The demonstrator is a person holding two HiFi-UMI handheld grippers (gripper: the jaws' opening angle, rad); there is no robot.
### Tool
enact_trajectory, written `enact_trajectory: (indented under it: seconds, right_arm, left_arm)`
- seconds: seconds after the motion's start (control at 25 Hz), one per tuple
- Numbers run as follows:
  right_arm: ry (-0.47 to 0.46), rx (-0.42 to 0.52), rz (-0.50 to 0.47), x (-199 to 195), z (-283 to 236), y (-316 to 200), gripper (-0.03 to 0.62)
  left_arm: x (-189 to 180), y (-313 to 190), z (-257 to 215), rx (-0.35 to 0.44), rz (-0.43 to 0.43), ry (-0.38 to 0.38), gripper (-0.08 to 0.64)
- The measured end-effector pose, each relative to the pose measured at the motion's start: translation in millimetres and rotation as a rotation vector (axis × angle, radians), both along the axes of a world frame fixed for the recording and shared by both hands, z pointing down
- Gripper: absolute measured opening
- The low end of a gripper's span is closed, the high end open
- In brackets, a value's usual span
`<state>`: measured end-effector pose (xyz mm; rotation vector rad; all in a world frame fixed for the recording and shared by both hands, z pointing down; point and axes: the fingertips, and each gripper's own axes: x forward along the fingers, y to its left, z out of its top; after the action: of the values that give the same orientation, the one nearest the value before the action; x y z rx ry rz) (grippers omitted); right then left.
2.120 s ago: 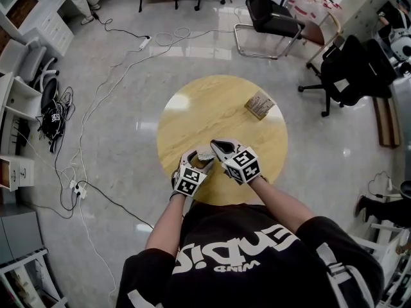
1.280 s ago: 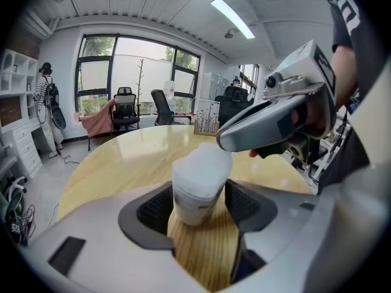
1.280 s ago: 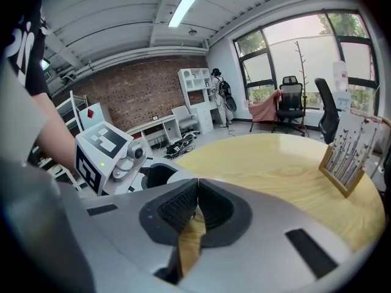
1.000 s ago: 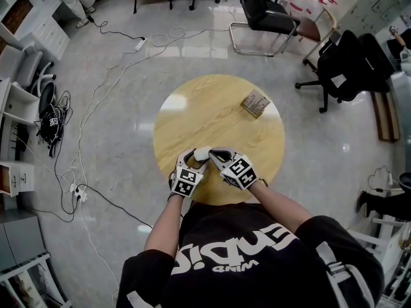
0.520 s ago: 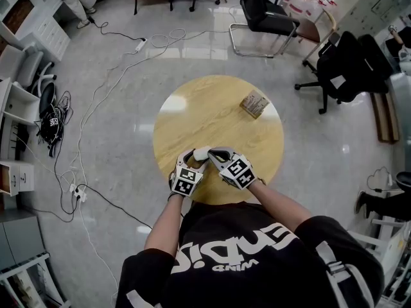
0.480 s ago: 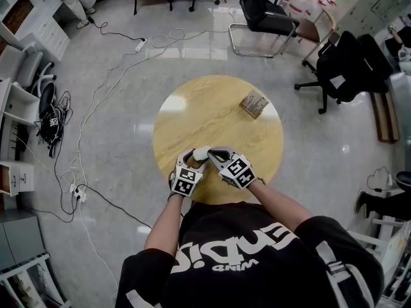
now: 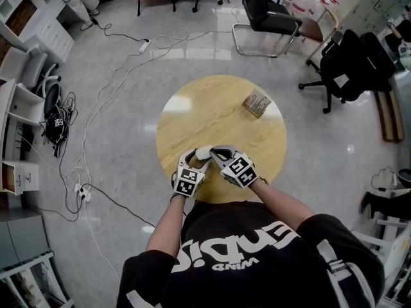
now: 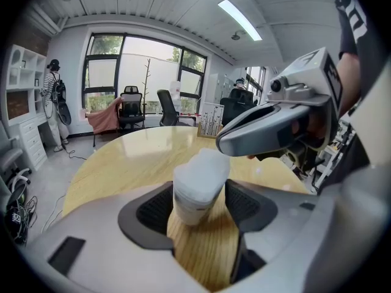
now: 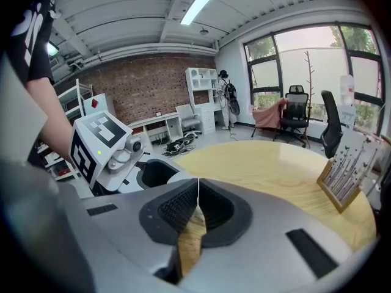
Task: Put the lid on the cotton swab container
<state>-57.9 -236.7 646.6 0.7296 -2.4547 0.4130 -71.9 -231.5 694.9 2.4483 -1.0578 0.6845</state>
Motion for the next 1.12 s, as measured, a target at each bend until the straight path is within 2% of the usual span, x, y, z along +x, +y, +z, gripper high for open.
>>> enact_trajectory:
  seconds: [0.32, 0.56, 0.8, 0.96, 1.12]
  right_arm:
    - [-0.058, 0.014, 0.011, 4.5, -18.5, 8.8, 0.003]
    - [-0.117, 0.019, 0.061, 25.8, -37.8, 14.7, 0.003]
    - [-0.180, 0.066, 0.136, 56.7, -77.1, 19.7, 0.003]
    - [-0.225, 0.123, 0.163, 75.4, -114.8, 26.2, 0.003]
    - [-0.273, 0.167, 0.209, 97.8, -143.9, 34.3, 0.003]
  left_arm:
    - [-8.6, 7.8, -28.0, 0.044, -0.032, 0.007, 0.275]
    - [-1.2, 16.8, -64.3, 0.104, -0.042, 0.031, 0.276]
    - [0.8, 26.0, -128.5, 0.153, -0.085, 0.125, 0.269]
    - [-3.4, 38.0, -170.7, 0.212, -0.116, 0.196, 0.215]
    - [-15.6, 56.2, -199.4, 0.269, -0.171, 0.221, 0.196]
